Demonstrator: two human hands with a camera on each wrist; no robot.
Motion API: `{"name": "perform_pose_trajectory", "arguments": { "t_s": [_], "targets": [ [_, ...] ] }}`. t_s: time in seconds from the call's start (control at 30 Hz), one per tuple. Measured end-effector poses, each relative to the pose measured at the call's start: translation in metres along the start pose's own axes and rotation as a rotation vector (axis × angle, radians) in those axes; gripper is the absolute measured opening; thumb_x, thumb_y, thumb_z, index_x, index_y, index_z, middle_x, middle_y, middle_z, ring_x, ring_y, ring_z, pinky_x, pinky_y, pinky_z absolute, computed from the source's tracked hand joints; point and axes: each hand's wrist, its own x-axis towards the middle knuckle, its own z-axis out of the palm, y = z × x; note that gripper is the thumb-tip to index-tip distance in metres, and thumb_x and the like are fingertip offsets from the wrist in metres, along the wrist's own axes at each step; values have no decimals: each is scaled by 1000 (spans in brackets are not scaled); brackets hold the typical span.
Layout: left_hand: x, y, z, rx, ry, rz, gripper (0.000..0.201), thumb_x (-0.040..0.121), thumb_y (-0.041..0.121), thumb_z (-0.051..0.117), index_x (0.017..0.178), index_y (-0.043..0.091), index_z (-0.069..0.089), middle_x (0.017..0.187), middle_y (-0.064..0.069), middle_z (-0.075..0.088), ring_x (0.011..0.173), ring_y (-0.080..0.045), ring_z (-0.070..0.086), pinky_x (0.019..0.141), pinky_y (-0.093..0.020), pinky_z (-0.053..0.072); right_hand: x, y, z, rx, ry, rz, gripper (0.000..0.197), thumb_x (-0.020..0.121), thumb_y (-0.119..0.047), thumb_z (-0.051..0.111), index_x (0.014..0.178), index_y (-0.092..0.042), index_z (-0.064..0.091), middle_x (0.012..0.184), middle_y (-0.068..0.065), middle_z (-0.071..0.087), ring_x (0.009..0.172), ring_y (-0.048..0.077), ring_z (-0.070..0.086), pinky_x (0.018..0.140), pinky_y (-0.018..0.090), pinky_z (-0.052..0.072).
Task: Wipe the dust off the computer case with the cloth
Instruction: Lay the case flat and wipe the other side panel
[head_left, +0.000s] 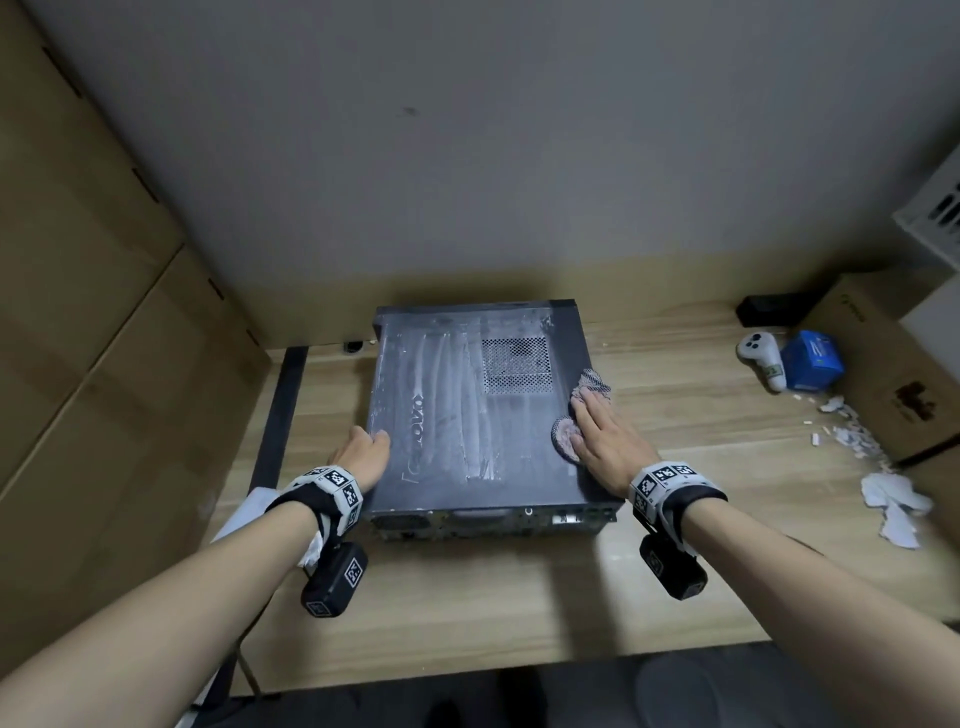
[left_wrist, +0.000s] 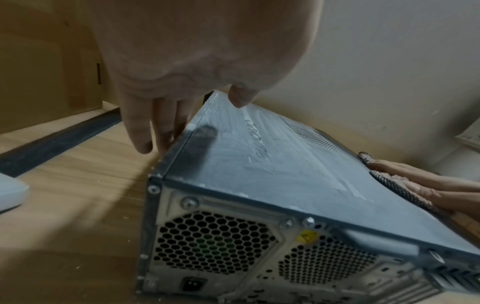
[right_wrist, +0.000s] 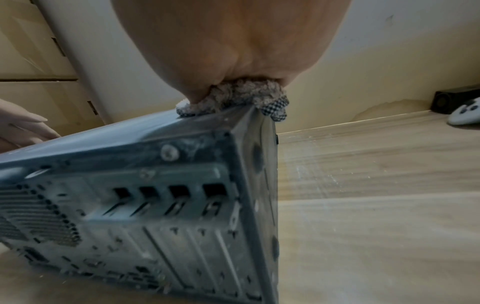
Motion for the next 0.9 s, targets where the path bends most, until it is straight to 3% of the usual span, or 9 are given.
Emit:
{"name": "perform_pose_trajectory", "arguments": {
  "t_s": [0.1,0.23,0.4,0.5,0.67,0.77,0.9],
  "targets": [
    [-4,-5,3,-27,-12,0,57,100,41,29,143,3,32,144,-21,42,129,-39,44,106,-42,34,-24,-7,10,16,30,24,67,103,-45,15,157,-6,11,166,11,3,153,23,1,122,30,-1],
    [-11,-17,4,-95,-16,16,57,100,40,29,144,4,30,145,-21,42,129,-39,44,106,-42,35,-56,-18,20,48,82,24,63,105,-40,21,156,-3,16,165,14,9,153,24,6,120,25,-5],
    [-25,-36,4,-127,-34,62,55,100,42,30,144,9,29,143,-19,45,126,-39,46,99,-40,36,-78,-32,30,31,140,27,97,90,-63,-16,153,0,23,162,17,18,151,27,14,118,20,-9],
    [-26,-51,7,-139,-65,117,52,100,44,27,137,9,38,135,-16,51,121,-35,51,93,-37,38,-78,-39,34,14,136,60,103,86,-63,-24,154,0,19,163,17,15,152,27,12,119,23,-8],
    [-23,-81,6,-257,-112,185,39,98,41,32,103,12,58,98,-5,58,98,-29,57,91,-38,47,-72,-100,39,17,96,-13,72,99,-46,4,157,-3,9,165,15,2,153,23,1,121,27,-5],
    [-23,-96,1,-369,-132,162,32,95,41,35,84,19,55,88,-5,59,83,-25,58,85,-41,51,-62,-157,47,18,113,-128,69,99,-40,11,156,-1,14,164,18,8,152,28,8,125,36,7],
    [-25,-111,-6,-471,-179,129,36,102,36,33,113,14,59,105,-6,65,91,-22,64,71,-30,48,-39,-215,58,-32,83,-245,69,96,-36,20,150,5,27,159,24,24,149,36,21,122,43,21]
  ]
}}
